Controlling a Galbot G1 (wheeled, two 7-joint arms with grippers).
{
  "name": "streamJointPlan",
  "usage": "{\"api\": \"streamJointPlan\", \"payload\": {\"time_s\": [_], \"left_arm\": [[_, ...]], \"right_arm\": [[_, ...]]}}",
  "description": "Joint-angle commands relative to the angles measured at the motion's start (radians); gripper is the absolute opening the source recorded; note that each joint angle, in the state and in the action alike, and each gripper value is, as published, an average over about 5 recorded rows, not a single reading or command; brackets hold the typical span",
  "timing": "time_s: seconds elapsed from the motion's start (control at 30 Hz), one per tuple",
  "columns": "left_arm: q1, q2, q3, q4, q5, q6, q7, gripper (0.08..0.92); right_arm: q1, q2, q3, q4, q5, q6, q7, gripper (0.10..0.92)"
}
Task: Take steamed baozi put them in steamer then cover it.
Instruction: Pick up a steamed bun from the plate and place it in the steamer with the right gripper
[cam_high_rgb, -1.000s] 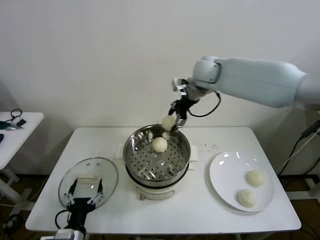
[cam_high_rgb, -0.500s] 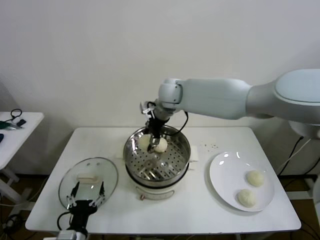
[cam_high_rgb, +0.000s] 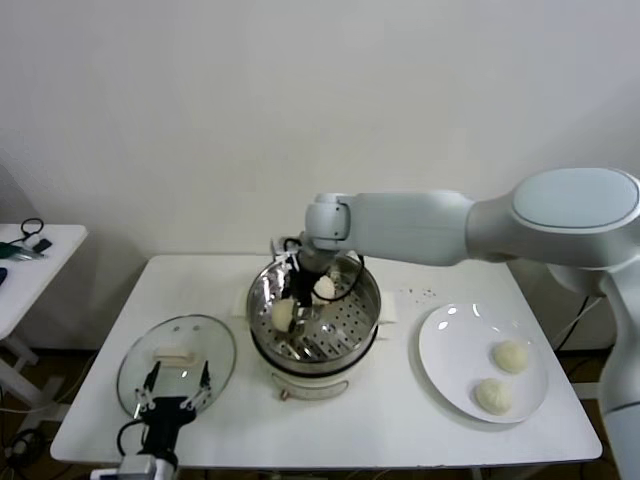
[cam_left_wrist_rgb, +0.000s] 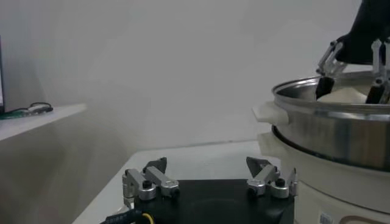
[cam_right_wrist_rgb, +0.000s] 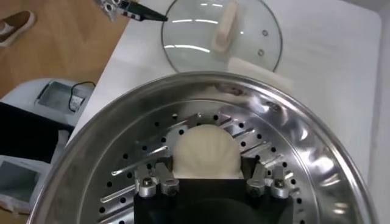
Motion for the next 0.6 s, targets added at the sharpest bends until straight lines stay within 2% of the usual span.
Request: {"api": "streamJointPlan", "payload": {"time_s": [0.03, 0.27, 0.6], "left_arm": [[-0.011, -0.004, 0.002, 0.006, 0.004, 0.004, 0.000, 0.823], [-0.016, -0.005, 0.002, 0.011, 0.007, 0.007, -0.001, 0.823], [-0.018, -0.011, 0.003, 0.012, 0.009, 0.011, -0.004, 0.823]], "right_arm": [[-0.034, 0.011, 0.008, -0.016, -0.022, 0.001, 0.005, 0.719], [-0.015, -0.001, 0.015, -0.012, -0.037, 0.000, -0.010, 0.811], [0.117, -0.149, 0.024, 0.087, -0.044, 0.023, -0.061, 0.823]]}}
